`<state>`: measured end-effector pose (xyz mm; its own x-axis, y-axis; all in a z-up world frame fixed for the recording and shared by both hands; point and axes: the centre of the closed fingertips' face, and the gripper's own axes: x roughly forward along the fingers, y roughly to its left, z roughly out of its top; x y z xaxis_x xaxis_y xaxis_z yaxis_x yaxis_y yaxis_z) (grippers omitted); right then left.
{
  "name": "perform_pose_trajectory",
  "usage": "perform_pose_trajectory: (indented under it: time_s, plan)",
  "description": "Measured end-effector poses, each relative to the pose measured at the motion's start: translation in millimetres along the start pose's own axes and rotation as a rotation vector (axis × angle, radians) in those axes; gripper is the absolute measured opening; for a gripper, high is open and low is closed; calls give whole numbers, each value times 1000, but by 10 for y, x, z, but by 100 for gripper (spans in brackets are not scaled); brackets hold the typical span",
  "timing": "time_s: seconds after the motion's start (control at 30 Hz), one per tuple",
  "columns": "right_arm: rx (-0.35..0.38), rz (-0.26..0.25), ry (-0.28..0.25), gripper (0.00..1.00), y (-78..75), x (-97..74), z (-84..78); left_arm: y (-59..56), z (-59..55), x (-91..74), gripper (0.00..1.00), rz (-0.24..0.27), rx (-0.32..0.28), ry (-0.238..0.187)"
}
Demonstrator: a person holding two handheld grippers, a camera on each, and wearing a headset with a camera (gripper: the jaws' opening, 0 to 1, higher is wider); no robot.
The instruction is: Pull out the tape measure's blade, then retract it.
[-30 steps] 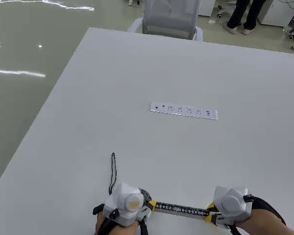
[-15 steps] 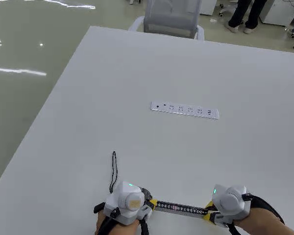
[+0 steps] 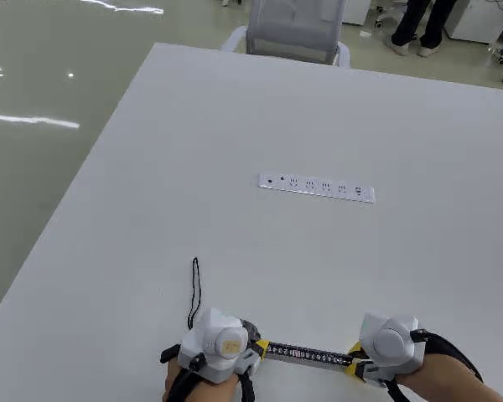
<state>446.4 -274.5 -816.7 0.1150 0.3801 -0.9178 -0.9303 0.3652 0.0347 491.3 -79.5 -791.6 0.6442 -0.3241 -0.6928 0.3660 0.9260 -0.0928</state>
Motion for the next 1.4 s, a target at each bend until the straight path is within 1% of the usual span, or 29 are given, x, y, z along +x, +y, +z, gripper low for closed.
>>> perform_pose_trajectory:
  time_s: [1.4]
  plan:
    - [4,8,-12,13,43,66,167,1,2,4,63,-3,-1,-7]
